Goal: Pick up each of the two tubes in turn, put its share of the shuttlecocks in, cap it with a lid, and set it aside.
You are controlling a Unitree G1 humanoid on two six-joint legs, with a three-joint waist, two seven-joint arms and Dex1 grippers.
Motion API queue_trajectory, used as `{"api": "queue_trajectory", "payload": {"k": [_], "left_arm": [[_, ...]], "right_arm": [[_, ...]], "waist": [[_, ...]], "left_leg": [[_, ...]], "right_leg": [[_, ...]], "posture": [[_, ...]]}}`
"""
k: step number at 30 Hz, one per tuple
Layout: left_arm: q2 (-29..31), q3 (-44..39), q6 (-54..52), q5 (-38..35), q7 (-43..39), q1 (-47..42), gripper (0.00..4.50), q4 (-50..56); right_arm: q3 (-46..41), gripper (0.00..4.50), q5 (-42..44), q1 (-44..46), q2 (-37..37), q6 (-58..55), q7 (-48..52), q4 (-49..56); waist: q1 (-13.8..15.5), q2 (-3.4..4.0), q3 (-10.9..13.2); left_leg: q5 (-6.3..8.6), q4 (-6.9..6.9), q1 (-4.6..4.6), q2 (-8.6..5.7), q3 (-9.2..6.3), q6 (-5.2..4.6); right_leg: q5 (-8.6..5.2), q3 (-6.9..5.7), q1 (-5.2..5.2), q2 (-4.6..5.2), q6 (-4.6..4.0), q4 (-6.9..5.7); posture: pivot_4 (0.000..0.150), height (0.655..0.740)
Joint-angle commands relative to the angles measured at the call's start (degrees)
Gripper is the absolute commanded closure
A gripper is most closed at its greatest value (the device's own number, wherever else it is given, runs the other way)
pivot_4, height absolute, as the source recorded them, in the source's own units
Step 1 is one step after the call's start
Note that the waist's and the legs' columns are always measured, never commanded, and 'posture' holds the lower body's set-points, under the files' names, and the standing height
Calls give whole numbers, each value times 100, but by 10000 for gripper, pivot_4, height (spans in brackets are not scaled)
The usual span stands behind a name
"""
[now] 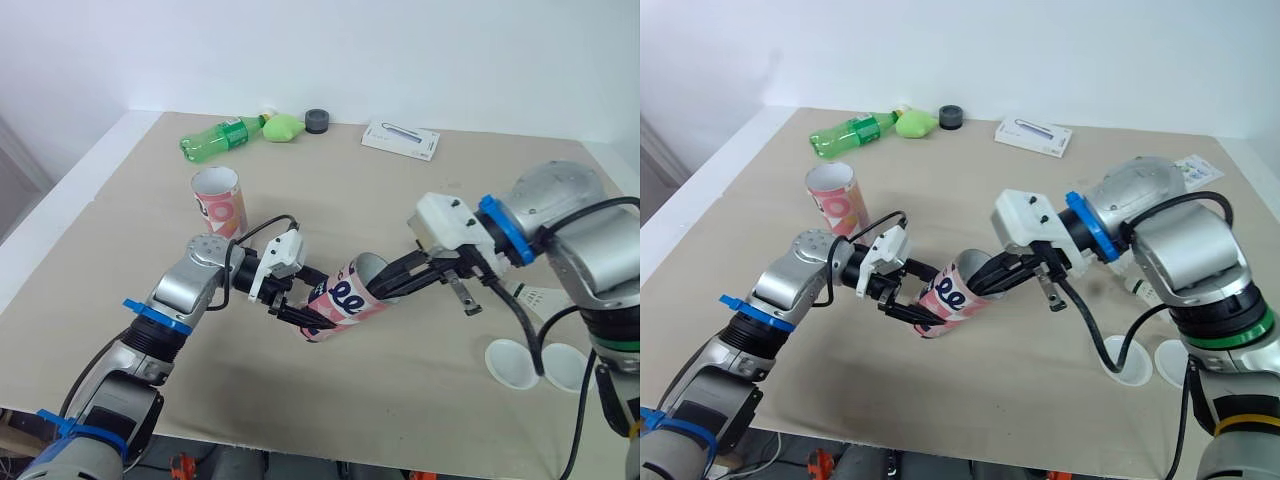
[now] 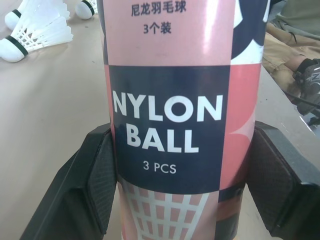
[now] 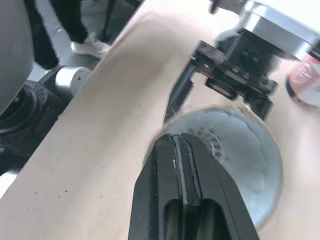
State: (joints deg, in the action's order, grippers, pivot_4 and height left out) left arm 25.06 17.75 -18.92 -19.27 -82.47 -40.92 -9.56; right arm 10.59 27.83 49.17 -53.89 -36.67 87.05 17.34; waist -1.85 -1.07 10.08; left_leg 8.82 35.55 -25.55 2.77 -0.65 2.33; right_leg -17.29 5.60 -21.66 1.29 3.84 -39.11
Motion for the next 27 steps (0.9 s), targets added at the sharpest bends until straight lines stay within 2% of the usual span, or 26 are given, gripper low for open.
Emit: {"api": "queue_trajectory", "payload": {"k": [1,6,11,19,23,27], "left_arm": [[-75,-236,66,-204,90,89,12716,222],[-294,-503,204,-460,278,311,12716,373],[-900,-645,614,-559,600,482,12716,197],[-1852,-469,1810,-85,852,362,12716,-1199],[-1783,-476,2286,168,683,446,12716,-1901],[-1550,-530,2435,163,512,669,12716,-1931]], "right_arm": [[-954,44241,476,-146,-250,-315,-341,215],[-2364,44241,1197,-874,-452,-998,-1140,533],[-3439,44241,1614,-2129,-461,-1523,-1917,1175],[-3786,44241,2159,-2981,-306,-1773,-2781,1778],[-3982,44241,2343,-3251,-385,-1818,-3010,1908],[-4315,44241,2555,-3532,-450,-1860,-3159,1999]], "waist": [[3,0,0],[11,-2,1],[52,-2,1],[47,-2,1],[35,-3,1],[33,-4,0]], "left_leg": [[0,0,0,0,0,0],[0,-4,-8,-2,-4,0],[0,1,-8,-3,-6,0],[-2,17,-1,-4,-2,-3],[-2,17,-1,-6,1,-3],[-2,10,-1,-6,-2,-3]], "right_leg": [[0,1,0,0,0,0],[-2,-4,-1,3,1,2],[-1,-5,5,3,2,2],[7,3,12,1,20,3],[9,10,11,0,22,3],[8,7,12,0,18,4]], "posture": [[1500,7203],[1500,7203],[1500,7203],[1500,7203],[1500,7203],[1500,7203]]}}
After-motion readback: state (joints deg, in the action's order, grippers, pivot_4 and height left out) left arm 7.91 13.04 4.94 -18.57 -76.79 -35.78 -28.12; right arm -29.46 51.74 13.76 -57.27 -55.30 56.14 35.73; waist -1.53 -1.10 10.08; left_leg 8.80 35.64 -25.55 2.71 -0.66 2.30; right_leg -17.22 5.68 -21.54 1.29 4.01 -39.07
